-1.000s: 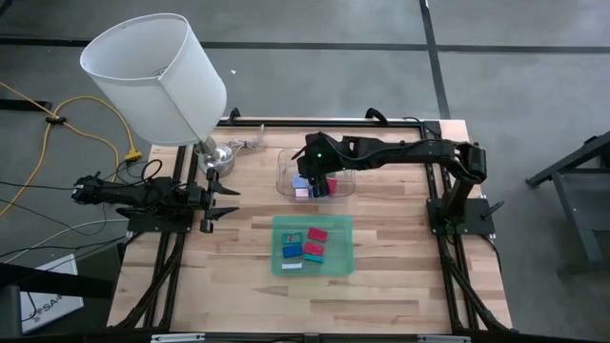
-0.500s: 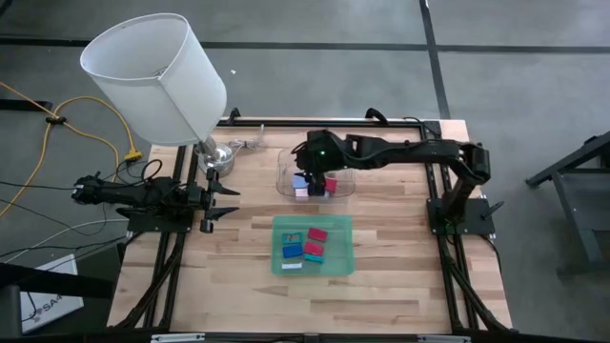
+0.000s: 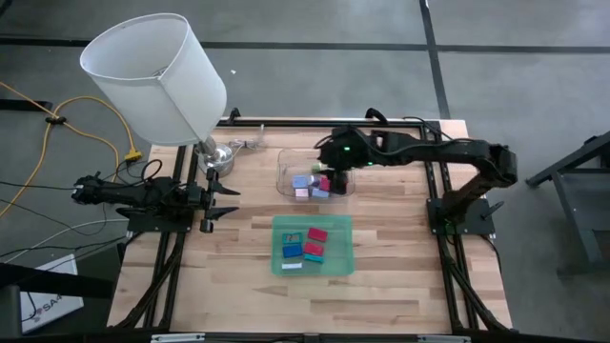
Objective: Pick & Place Office items
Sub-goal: Return to Home Position
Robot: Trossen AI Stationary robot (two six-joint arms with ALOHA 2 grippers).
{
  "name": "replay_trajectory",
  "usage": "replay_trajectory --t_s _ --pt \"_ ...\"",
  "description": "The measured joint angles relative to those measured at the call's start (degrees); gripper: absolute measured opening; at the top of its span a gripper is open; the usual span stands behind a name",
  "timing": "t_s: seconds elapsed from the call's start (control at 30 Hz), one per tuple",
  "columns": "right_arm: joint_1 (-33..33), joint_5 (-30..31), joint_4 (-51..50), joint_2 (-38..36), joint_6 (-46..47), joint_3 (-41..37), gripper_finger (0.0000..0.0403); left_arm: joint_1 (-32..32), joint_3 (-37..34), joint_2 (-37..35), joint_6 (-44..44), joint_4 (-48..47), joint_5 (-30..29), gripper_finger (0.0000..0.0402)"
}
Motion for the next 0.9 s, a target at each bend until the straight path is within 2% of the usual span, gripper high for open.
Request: replay_trajectory --t_s 0.47,0.73,0.9 --pt "-3.9 0.0 20.7 -27.1 4.4 -34.3 0.0178 0.0 0.0 0.0 0.0 0.0 0.0 0.0186" --pt "-3.9 0.2 31.2 -40.2 5.2 -47.1 0.0178 0.0 0.0 0.0 0.0 0.0 0.0 0.0186" --pt "-3.9 1.2 33.6 -48.0 6.0 -52.7 0.0178 0.0 0.0 0.0 0.0 0.0 0.0 0.0186"
